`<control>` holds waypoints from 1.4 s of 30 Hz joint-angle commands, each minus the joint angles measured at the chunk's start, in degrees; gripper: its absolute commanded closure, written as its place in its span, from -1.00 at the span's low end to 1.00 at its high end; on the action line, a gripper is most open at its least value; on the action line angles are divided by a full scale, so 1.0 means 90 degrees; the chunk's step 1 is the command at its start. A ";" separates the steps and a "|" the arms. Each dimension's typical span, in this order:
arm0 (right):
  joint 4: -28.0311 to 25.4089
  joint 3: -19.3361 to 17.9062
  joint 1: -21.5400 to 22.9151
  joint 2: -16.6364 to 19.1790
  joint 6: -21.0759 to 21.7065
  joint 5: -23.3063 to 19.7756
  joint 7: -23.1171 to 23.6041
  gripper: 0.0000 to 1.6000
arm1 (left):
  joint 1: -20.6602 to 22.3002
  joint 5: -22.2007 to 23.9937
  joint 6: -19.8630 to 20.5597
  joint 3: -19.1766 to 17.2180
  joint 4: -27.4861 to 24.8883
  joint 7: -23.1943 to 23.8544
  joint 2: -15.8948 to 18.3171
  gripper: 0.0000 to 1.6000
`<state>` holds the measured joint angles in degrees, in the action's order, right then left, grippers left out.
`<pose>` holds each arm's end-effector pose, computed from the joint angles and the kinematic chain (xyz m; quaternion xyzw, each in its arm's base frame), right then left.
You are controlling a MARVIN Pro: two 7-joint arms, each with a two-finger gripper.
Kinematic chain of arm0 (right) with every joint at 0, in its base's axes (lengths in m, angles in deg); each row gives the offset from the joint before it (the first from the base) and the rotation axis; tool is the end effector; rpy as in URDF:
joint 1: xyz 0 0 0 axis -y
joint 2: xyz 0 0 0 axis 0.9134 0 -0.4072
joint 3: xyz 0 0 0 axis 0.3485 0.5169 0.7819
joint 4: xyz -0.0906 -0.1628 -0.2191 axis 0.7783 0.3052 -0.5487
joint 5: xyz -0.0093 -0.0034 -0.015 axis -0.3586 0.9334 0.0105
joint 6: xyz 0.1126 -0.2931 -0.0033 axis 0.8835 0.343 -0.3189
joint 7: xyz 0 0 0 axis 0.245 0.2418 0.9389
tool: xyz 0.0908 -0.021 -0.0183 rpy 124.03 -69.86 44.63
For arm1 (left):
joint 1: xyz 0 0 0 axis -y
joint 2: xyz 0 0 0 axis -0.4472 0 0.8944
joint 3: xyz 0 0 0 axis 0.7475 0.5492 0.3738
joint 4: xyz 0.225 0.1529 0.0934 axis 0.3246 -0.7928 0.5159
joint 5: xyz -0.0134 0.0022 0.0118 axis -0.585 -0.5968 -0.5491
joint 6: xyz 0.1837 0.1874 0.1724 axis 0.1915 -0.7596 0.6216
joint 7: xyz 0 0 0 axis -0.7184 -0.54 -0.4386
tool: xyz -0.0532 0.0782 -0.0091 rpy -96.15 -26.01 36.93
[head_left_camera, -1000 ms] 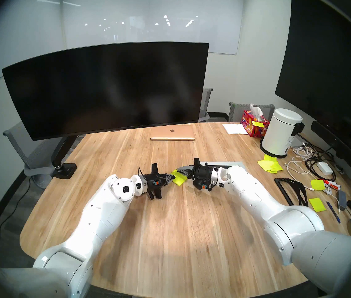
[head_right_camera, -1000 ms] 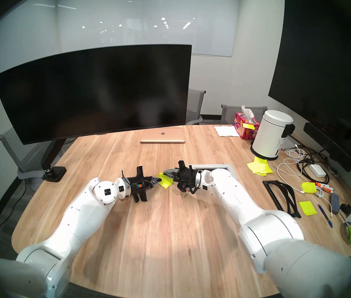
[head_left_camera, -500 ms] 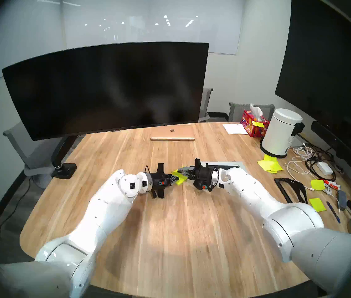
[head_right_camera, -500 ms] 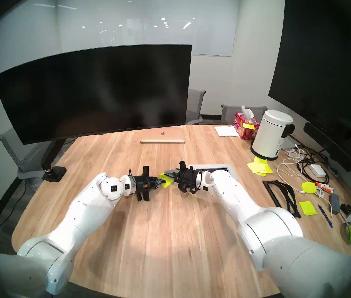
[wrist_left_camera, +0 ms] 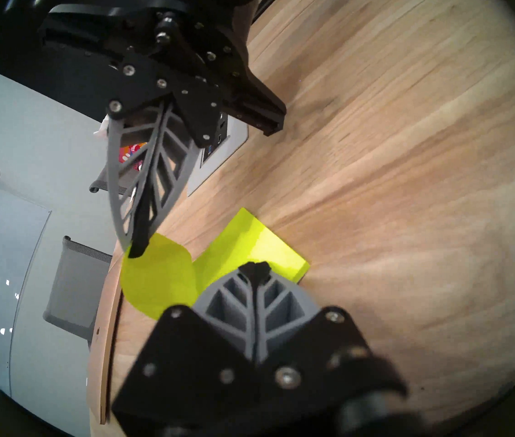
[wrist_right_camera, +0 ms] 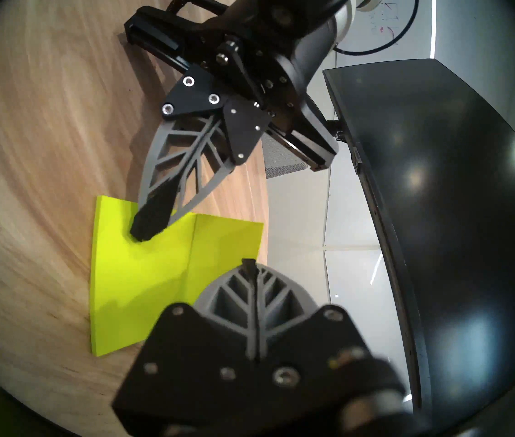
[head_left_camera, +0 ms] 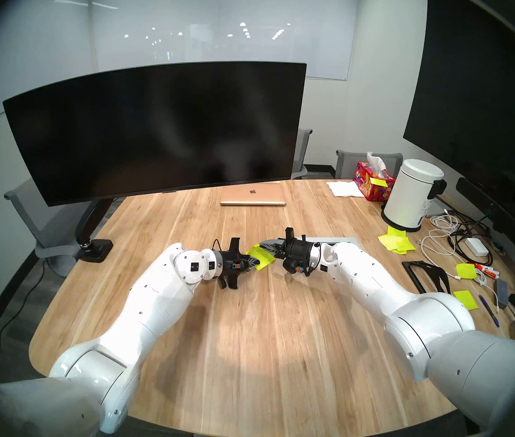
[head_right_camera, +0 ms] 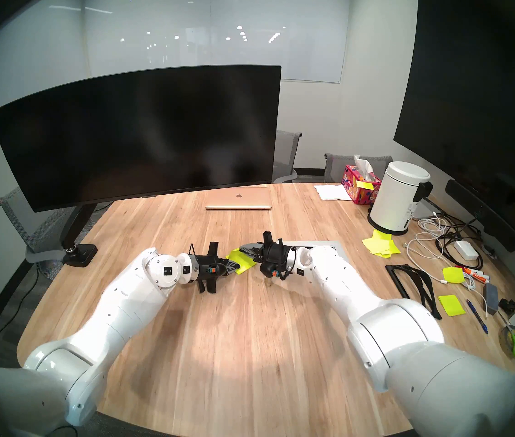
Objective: Peel one sticky note off the pad and stick it onto the monitor, then press it flat
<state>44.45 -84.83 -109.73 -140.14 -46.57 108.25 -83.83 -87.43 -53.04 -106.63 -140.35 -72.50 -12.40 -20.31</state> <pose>0.5443 0.0517 -0.3336 0.1941 0.7347 0.6354 0.1373 0.5054 -0.0589 -0.3392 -0.4750 0.7261 -0.4966 0.0240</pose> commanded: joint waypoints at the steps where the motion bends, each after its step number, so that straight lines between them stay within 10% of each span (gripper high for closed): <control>1: 0.0092 -0.0038 0.0271 -0.0045 0.0007 -0.0193 -0.0191 1.00 | 0.0101 -0.0176 -0.0146 0.0096 0.0180 0.0200 0.0299 1.00; 27: -0.1307 0.0211 -0.0089 0.0471 0.0007 -0.0475 -0.1131 1.00 | -0.0090 0.0001 -0.0381 0.0184 0.0250 0.0144 0.0178 1.00; 42: -0.1838 0.0282 -0.0322 0.0862 0.0007 -0.0746 -0.1009 1.00 | -0.0860 0.1021 -0.0780 -0.0817 -0.1310 -0.0477 0.0521 1.00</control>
<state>29.55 -81.54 -113.35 -133.60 -46.57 102.95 -92.63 -92.93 -46.36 -110.43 -144.91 -78.85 -13.25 -16.89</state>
